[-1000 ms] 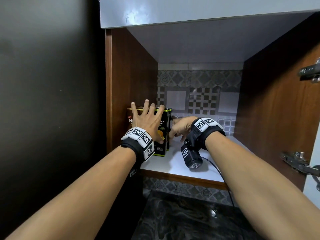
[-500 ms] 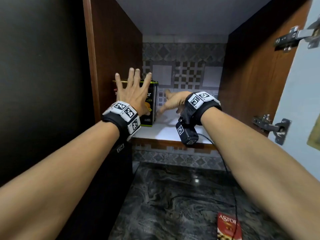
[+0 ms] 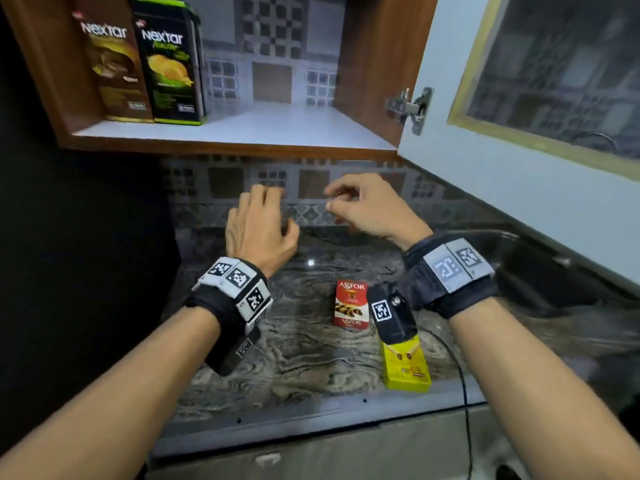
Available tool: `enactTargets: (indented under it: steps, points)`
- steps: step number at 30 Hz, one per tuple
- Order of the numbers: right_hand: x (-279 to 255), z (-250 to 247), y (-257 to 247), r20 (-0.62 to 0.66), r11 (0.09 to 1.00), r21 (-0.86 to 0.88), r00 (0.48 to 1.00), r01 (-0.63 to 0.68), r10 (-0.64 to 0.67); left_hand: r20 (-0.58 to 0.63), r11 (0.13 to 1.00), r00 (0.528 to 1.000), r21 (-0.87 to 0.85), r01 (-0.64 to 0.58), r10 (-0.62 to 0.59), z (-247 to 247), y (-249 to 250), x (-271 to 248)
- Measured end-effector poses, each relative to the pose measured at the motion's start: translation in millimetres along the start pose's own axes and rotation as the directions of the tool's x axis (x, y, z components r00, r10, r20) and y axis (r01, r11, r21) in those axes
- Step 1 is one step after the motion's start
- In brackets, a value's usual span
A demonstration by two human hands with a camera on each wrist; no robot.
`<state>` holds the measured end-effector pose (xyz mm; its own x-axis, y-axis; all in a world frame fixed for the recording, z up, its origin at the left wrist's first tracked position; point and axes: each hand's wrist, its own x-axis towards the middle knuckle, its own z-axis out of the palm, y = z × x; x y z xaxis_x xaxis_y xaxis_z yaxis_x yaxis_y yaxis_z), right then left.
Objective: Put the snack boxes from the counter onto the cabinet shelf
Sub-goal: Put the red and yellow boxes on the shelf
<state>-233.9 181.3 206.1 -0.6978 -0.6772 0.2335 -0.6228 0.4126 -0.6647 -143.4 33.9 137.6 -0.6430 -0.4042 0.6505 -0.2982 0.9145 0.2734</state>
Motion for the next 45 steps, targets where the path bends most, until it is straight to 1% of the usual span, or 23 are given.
enactTargets:
  steps: [1, 3, 4, 6, 7, 10, 12, 13, 16, 17, 19, 20, 21, 23, 26, 27, 30, 33, 36, 38, 40, 43, 45]
  points:
    - [-7, 6, 18, 0.001, 0.997, -0.017, 0.997, -0.073, 0.073, 0.085, 0.999, 0.996, -0.010, 0.035, -0.034, 20, 6, -8]
    - [-14, 19, 59, -0.009, 0.974, -0.067, 0.977, -0.214, 0.214, 0.241, 0.996, 0.967, -0.005, 0.087, -0.084, 59, 19, -21]
    - [-14, 29, 85, -0.015, 0.952, -0.097, 0.957, -0.291, 0.291, 0.308, 0.994, 0.946, 0.003, 0.106, -0.101, 79, 24, -26]
    - [-12, 49, 134, 0.013, 0.878, -0.171, 0.890, -0.448, 0.456, 0.427, 0.991, 0.895, 0.027, 0.134, -0.133, 121, 34, -34]
    - [-12, 59, 157, 0.039, 0.845, -0.209, 0.859, -0.492, 0.510, 0.478, 0.989, 0.866, 0.042, 0.142, -0.145, 141, 38, -37]
    - [-17, 78, 214, 0.090, 0.733, -0.367, 0.762, -0.573, 0.641, 0.596, 0.980, 0.781, 0.060, 0.188, -0.186, 202, 50, -43]
    - [-22, 87, 246, 0.125, 0.658, -0.471, 0.694, -0.587, 0.709, 0.662, 0.967, 0.715, 0.068, 0.244, -0.226, 240, 58, -42]
    - [-25, 91, 258, 0.142, 0.631, -0.501, 0.663, -0.593, 0.735, 0.685, 0.961, 0.687, 0.071, 0.268, -0.243, 256, 61, -42]
    - [-21, 106, 288, 0.197, 0.561, -0.534, 0.553, -0.632, 0.810, 0.731, 0.944, 0.627, 0.071, 0.322, -0.269, 292, 69, -42]
    - [-19, 108, 292, 0.211, 0.554, -0.538, 0.535, -0.635, 0.818, 0.744, 0.936, 0.606, 0.073, 0.344, -0.281, 300, 72, -43]
    - [-16, 112, 299, 0.202, 0.545, -0.521, 0.525, -0.657, 0.827, 0.759, 0.925, 0.576, 0.089, 0.370, -0.304, 313, 74, -44]
    - [-14, 113, 301, 0.193, 0.545, -0.509, 0.529, -0.667, 0.827, 0.757, 0.923, 0.573, 0.100, 0.373, -0.314, 318, 74, -46]
    - [-13, 115, 301, 0.183, 0.556, -0.500, 0.546, -0.664, 0.817, 0.749, 0.921, 0.579, 0.106, 0.374, -0.321, 321, 74, -47]
    - [-13, 116, 302, 0.158, 0.561, -0.493, 0.566, -0.665, 0.809, 0.721, 0.910, 0.601, 0.096, 0.404, -0.344, 319, 73, -51]
    - [-15, 112, 291, 0.118, 0.575, -0.470, 0.598, -0.670, 0.793, 0.704, 0.890, 0.607, 0.076, 0.450, -0.367, 300, 66, -56]
    - [-15, 111, 283, 0.105, 0.582, -0.463, 0.611, -0.668, 0.785, 0.705, 0.883, 0.603, 0.072, 0.463, -0.374, 290, 61, -58]
    - [-16, 103, 249, 0.060, 0.630, -0.450, 0.682, -0.634, 0.729, 0.711, 0.869, 0.579, 0.092, 0.486, -0.399, 247, 44, -57]
    - [-22, 94, 206, 0.004, 0.707, -0.366, 0.758, -0.605, 0.652, 0.684, 0.863, 0.594, 0.105, 0.494, -0.423, 186, 26, -53]
    - [-28, 85, 154, -0.054, 0.788, -0.288, 0.831, -0.544, 0.554, 0.607, 0.852, 0.659, 0.056, 0.521, -0.443, 117, 12, -51]
    - [-31, 77, 115, -0.086, 0.846, -0.251, 0.881, -0.470, 0.464, 0.522, 0.853, 0.731, -0.014, 0.522, -0.439, 69, 4, -49]
    - [-31, 66, 74, -0.106, 0.904, -0.204, 0.926, -0.376, 0.361, 0.425, 0.870, 0.808, -0.088, 0.486, -0.408, 21, -1, -45]
    - [-28, 42, 13, -0.150, 0.958, -0.180, 0.969, -0.223, 0.197, 0.252, 0.894, 0.891, -0.152, 0.422, -0.378, -46, -2, -32]
    - [-22, 23, -27, -0.184, 0.977, -0.175, 0.979, -0.119, 0.087, 0.118, 0.918, 0.927, -0.145, 0.370, -0.355, -86, 0, -18]
